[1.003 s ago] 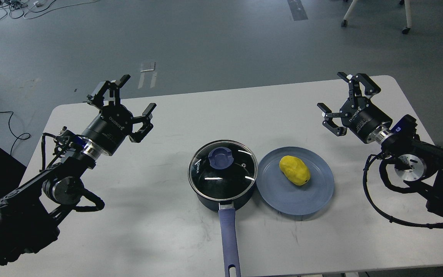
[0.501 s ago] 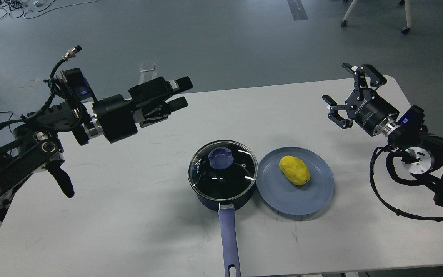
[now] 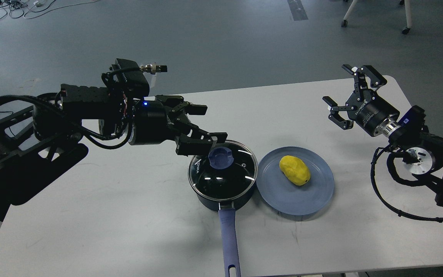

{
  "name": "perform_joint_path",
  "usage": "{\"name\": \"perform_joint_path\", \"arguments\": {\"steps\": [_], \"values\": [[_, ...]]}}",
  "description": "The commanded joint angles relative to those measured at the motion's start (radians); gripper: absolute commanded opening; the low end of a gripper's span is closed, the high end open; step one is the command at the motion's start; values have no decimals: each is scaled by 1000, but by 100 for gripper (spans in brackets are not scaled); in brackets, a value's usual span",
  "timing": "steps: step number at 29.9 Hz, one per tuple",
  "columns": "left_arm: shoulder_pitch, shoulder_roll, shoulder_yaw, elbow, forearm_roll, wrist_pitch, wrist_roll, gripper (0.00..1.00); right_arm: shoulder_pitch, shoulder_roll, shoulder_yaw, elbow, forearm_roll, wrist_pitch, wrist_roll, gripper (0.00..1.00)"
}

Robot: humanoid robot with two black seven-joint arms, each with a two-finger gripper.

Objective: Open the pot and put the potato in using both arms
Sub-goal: 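Lower the left gripper and grasp the blue knob of the lid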

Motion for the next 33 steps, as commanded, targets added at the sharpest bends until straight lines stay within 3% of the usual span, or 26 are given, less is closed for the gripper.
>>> {"name": "perform_joint_path", "arguments": {"steps": [1, 6, 15, 33], "values": [[-16, -26, 91, 15, 43, 0, 0, 98, 1, 1, 0, -1, 0, 0, 0, 100], [-46, -52, 172, 47, 70, 0, 0, 98, 1, -6, 1, 0, 0, 0, 0, 100], [-40, -115, 203, 166, 90, 0, 0, 98, 1, -15, 1, 2, 0, 0, 0, 100], [-26, -131, 224, 190, 89, 0, 0, 94, 1, -18, 1, 4, 0, 0, 0, 100]]}}
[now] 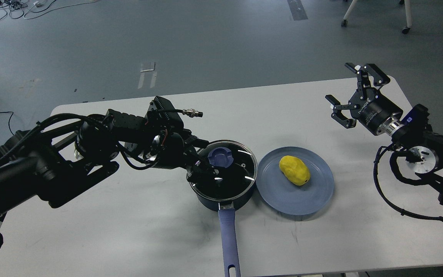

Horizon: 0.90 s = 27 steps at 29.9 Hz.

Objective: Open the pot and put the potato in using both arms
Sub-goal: 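Lower the left gripper and grasp the blue knob of the lid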

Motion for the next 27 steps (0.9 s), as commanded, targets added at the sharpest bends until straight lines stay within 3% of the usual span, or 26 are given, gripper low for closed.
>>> {"name": "perform_joint_path", "arguments": {"steps": [1, 14, 23, 27], "values": [[-2, -2, 8, -1, -2, 0, 0, 94, 0, -2, 0, 0, 0, 0, 0, 100], [-2, -16, 9, 0, 1, 0, 0, 94, 0, 0, 0, 0, 0, 0, 0, 100], [-2, -31, 23, 23, 13, 16, 0, 88, -3, -3, 0, 0, 0, 0, 0, 100], [-5, -37, 23, 26, 14, 30, 0, 81, -2, -5, 0, 0, 0, 0, 0, 100]]}}
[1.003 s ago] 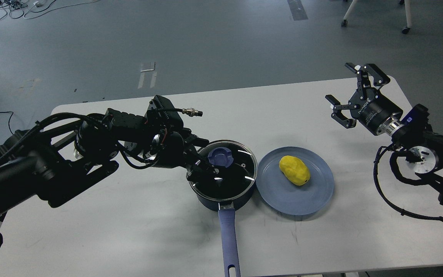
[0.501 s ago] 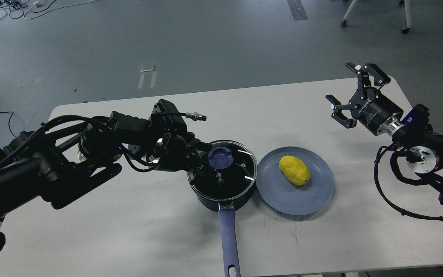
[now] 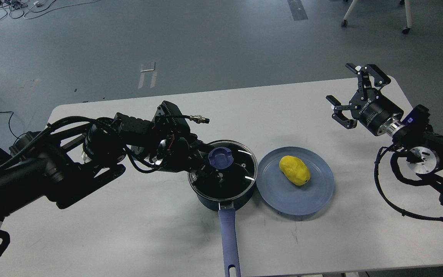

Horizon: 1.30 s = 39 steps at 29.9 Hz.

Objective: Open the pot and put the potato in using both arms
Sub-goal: 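Lower the left gripper and grasp the blue knob of the lid, then lift the lid off the saucepan and set it on the table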

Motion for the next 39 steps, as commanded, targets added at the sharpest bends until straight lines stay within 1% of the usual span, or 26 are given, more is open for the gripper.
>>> {"name": "perform_joint_path", "arguments": {"steps": [1, 2, 4, 6, 7, 9, 11, 17, 23, 28, 30, 32, 34, 36, 37, 39], "values": [[-2, -3, 0, 1, 1, 10, 0, 77, 1, -1, 0, 0, 0, 0, 0, 100], [-2, -3, 0, 1, 1, 10, 0, 77, 1, -1, 0, 0, 0, 0, 0, 100], [-2, -3, 0, 1, 1, 10, 0, 71, 1, -1, 0, 0, 0, 0, 0, 100], [-2, -3, 0, 1, 1, 10, 0, 62, 1, -1, 0, 0, 0, 0, 0, 100], [-2, -4, -1, 1, 1, 10, 0, 59, 1, -3, 0, 0, 0, 0, 0, 100], [-6, -4, -1, 1, 1, 12, 0, 55, 1, -3, 0, 1, 0, 0, 0, 100], [-11, -3, -3, 0, -4, 16, 0, 54, 1, -3, 0, 1, 0, 0, 0, 100], [-66, 31, -6, -35, -12, 24, 0, 54, 1, -9, 0, 3, 0, 0, 0, 100], [-91, 158, -8, -63, -13, 32, 0, 54, 1, -9, 0, 3, 0, 0, 0, 100], [-74, 287, -2, -69, -15, 98, 0, 54, 1, -11, 0, 3, 0, 0, 0, 100], [-60, 354, 9, -68, -16, 127, 0, 54, 1, -14, 0, 3, 0, 0, 0, 100], [-16, 437, 29, -66, -19, 174, 0, 55, 1, -14, 0, 3, 0, 0, 0, 100], [29, 486, 31, -66, -24, 210, 0, 55, 1, -11, 0, 3, 0, 0, 0, 100], [73, 513, 29, -60, -28, 231, 0, 55, 1, -8, -2, 1, 0, 0, 0, 100], [117, 534, 29, -55, -44, 253, 0, 55, 1, -5, -2, 1, 0, 0, 0, 100], [168, 557, 28, -54, -71, 286, 0, 55, 3, -5, -2, 1, 0, 0, 0, 100]]}}
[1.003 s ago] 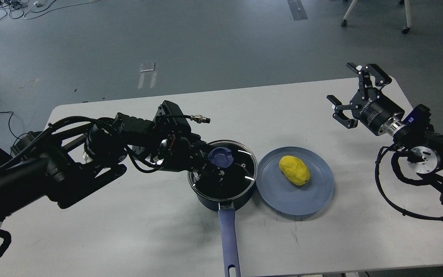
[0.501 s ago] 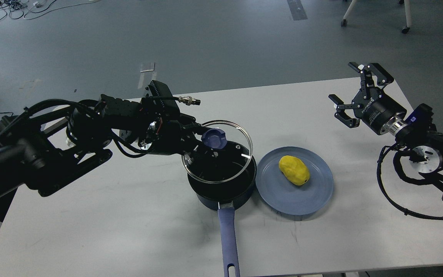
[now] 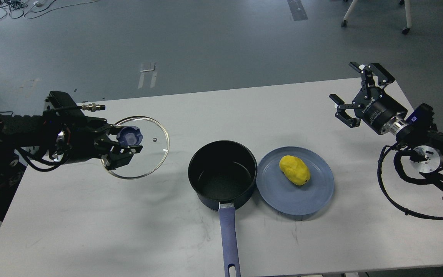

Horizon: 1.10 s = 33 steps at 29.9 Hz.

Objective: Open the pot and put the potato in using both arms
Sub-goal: 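Lift the lid off the saucepan and set it on the table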

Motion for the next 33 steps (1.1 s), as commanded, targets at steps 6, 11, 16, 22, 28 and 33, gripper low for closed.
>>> {"name": "perform_joint_path", "arguments": {"steps": [6, 11, 16, 22, 28, 33], "values": [[169, 47, -8, 30, -69, 114, 0, 56, 1, 3, -1, -1, -2, 0, 0, 100], [201, 16, -11, 73, -69, 146, 0, 56, 1, 4, -1, -1, -2, 0, 0, 100], [216, -10, -11, 119, -69, 160, 0, 57, 0, -4, -1, 1, -2, 0, 0, 100], [239, -29, -8, 152, -68, 160, 0, 58, -2, -8, -1, 2, -2, 0, 0, 100], [261, -29, -11, 154, -68, 160, 0, 60, -5, -11, -11, 2, -2, 0, 0, 100], [267, -30, -11, 163, -69, 160, 0, 64, -2, -14, -11, 4, -2, 0, 0, 100]]}}
